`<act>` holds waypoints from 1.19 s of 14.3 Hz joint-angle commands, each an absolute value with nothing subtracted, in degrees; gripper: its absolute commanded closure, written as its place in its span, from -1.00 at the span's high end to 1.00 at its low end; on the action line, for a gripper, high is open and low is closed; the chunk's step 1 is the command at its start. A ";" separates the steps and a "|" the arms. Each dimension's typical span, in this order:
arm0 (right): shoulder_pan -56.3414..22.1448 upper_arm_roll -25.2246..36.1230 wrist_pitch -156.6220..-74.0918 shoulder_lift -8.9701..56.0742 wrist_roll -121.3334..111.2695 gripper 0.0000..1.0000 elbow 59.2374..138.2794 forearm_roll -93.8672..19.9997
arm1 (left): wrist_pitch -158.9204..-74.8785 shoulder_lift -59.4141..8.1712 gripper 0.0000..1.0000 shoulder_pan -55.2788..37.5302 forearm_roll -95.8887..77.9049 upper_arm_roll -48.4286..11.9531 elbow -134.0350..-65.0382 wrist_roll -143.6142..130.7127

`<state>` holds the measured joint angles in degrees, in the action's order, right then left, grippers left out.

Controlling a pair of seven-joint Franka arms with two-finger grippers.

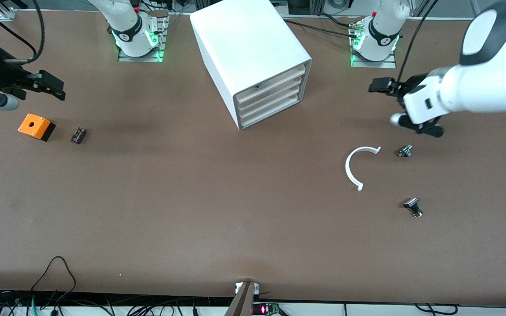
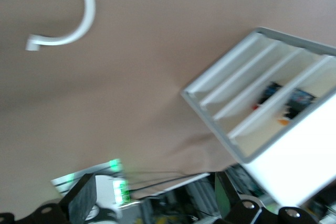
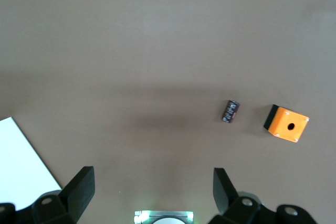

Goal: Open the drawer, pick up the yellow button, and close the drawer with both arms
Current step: 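Reach the left gripper to the drawer handle while the right gripper approaches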

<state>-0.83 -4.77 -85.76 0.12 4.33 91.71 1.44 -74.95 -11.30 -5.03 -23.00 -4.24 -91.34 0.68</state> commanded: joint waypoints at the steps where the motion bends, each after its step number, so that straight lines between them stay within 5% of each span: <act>1: -7.01 -4.75 -87.18 3.68 13.13 0.99 90.35 0.97 | -77.33 -16.95 0.98 -4.83 -31.79 -4.57 -89.65 4.46; 11: -21.26 -4.66 -92.55 14.66 39.70 0.99 79.30 -4.48 | -90.52 -20.30 0.60 -5.27 -59.56 -8.70 -109.84 35.56; 17: -23.20 -4.75 -95.17 18.28 47.63 0.99 75.59 -11.40 | -96.76 -17.49 0.59 -5.19 -70.66 -14.06 -123.66 46.84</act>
<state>-22.91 -5.16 -94.19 16.93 45.56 78.01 -7.66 -94.87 -21.27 -5.41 -67.86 -12.83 -118.52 43.78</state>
